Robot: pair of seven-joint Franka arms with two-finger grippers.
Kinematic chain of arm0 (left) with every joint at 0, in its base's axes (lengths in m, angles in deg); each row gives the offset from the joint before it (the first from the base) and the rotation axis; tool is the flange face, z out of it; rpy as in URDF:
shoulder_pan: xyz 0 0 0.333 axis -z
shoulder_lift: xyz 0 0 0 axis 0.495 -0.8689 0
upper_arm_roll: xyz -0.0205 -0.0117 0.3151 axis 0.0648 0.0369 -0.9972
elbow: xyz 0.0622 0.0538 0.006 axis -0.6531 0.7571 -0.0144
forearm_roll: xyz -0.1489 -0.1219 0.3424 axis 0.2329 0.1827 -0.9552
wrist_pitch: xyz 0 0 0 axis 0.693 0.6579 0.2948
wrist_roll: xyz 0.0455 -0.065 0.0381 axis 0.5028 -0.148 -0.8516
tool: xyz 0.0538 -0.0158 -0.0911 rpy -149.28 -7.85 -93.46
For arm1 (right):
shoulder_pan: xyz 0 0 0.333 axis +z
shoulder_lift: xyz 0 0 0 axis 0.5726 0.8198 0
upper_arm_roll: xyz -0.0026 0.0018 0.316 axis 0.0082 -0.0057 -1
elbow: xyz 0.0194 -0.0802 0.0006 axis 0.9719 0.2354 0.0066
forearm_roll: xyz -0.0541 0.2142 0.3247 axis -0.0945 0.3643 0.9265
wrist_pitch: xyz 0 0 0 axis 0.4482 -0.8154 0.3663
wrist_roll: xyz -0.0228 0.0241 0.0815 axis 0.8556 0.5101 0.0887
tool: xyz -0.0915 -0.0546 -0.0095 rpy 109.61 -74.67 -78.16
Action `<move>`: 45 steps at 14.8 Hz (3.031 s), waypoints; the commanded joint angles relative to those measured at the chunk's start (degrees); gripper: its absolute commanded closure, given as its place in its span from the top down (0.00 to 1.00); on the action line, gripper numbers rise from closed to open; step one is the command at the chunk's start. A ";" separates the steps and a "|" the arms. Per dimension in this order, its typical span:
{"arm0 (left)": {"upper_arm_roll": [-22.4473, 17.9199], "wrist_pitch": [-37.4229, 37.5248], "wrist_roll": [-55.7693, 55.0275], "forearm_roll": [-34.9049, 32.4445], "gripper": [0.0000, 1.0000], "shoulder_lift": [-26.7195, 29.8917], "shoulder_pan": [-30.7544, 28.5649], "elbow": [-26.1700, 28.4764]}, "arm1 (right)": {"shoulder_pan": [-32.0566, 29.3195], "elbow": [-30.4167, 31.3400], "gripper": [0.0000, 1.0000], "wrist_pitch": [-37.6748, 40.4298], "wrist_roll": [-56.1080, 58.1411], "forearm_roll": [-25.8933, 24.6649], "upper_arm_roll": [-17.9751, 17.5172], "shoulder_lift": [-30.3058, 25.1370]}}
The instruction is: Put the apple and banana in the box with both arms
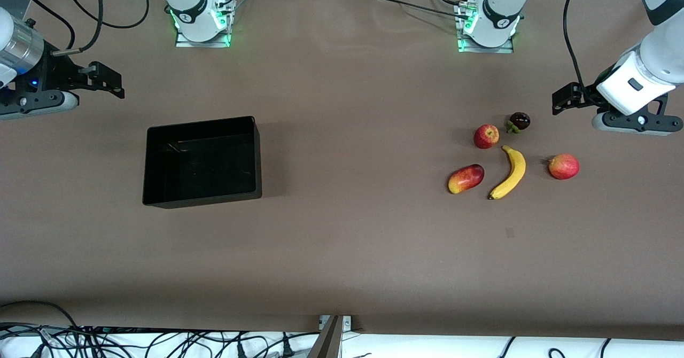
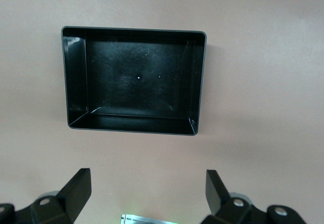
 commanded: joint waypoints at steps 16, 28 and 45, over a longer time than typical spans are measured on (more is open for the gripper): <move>-0.01 0.59 -0.40 0.00 1.00 -0.64 -0.23 -1.53 | -0.62 5.24 1.00 -6.93 3.82 -3.44 1.25 1.63; -0.01 -5.43 -4.70 0.00 1.00 -5.74 -0.15 13.55 | -1.50 30.22 1.00 -47.19 8.39 -1.69 7.49 11.64; 2.89 -43.97 -17.10 -0.09 1.00 -13.73 1.08 36.70 | -1.50 30.24 0.00 -52.75 9.27 3.24 7.06 19.47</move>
